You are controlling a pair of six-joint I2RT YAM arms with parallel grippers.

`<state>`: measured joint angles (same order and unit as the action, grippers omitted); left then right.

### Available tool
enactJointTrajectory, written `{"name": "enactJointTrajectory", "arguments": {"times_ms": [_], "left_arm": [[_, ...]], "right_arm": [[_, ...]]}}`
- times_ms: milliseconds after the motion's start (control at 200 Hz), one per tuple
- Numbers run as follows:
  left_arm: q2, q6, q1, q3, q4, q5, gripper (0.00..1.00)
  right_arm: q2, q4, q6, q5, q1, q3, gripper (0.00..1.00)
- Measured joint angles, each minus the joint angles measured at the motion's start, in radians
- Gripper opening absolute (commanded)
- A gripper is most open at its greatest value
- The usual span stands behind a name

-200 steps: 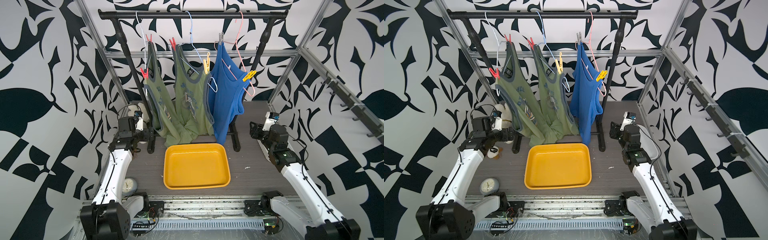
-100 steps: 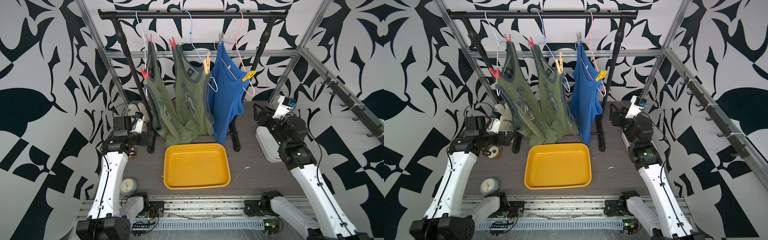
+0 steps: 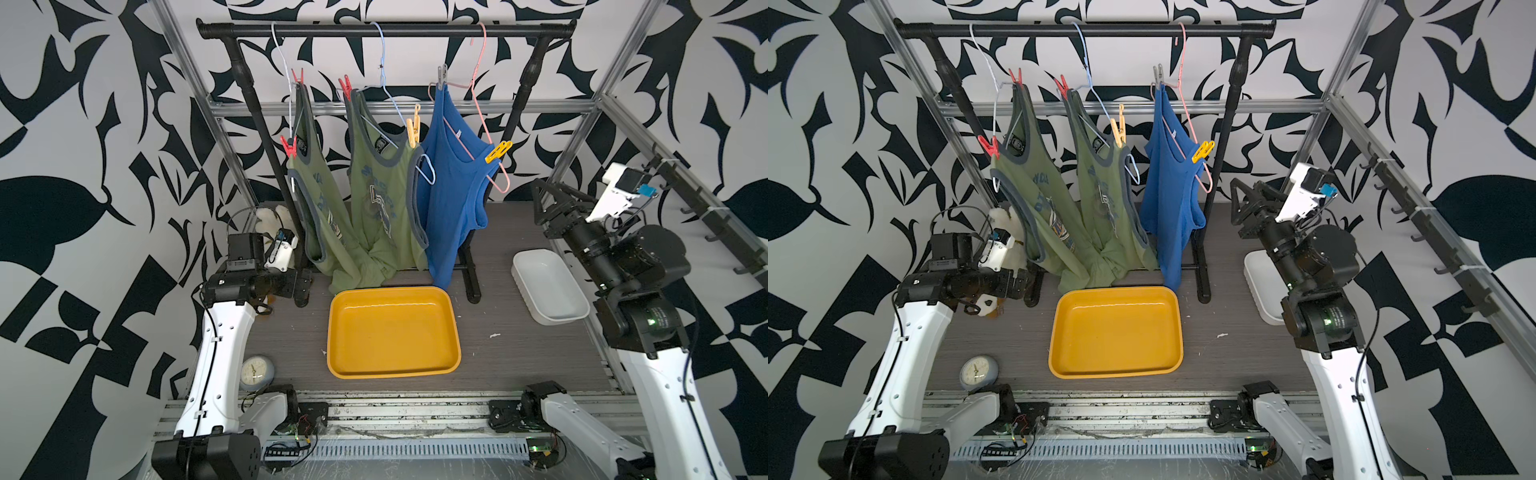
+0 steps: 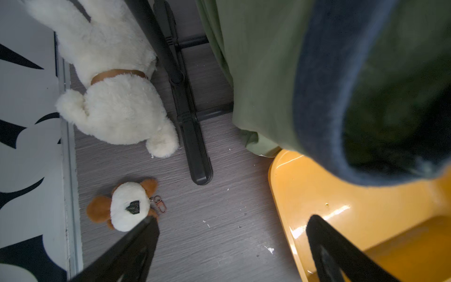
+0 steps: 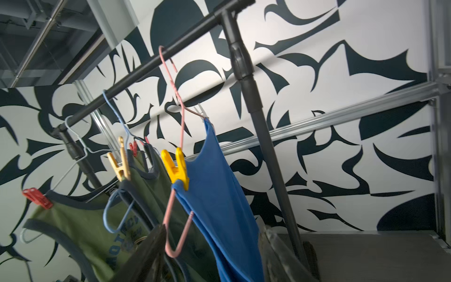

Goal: Remove the clothespins securing tank tops to the hanger
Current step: Pick up the hanger from the clothesline.

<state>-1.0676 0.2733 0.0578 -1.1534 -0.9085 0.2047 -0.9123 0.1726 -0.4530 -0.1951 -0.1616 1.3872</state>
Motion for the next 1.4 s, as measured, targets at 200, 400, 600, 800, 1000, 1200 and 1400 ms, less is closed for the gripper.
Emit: {"name": "enactJointTrajectory", "arguments": {"times_ms": [200,400,600,800,1000,1200,1400], "left_arm": [[-0.004,0.002,0.0,-0.01,-0.002,0.029,0.99],[-0.018,0.012,0.0,-0.01,-0.001,0.053,0.99],[-0.026,0.02,0.0,-0.01,-0.001,0.066,0.99],[-0.026,0.032,0.0,-0.009,0.001,0.072,0.99],[-0.022,0.039,0.0,0.005,0.007,0.078,0.99],[-0.013,0.042,0.0,0.026,0.014,0.087,0.99],[-0.007,0.045,0.0,0.038,0.015,0.091,0.99]], "right_arm": [[-0.103,0.091,-0.017,-0.116,-0.005,0.139,0.6],[-0.205,0.224,-0.015,-0.17,-0.033,0.201,0.56],[-0.262,0.329,0.027,-0.14,-0.147,0.253,0.51],[-0.274,0.364,0.086,-0.061,-0.214,0.305,0.44],[-0.293,0.409,0.147,0.033,-0.227,0.357,0.44],[-0.357,0.462,0.182,0.066,-0.227,0.447,0.43],[-0.41,0.487,0.196,0.073,-0.233,0.49,0.33]]}}
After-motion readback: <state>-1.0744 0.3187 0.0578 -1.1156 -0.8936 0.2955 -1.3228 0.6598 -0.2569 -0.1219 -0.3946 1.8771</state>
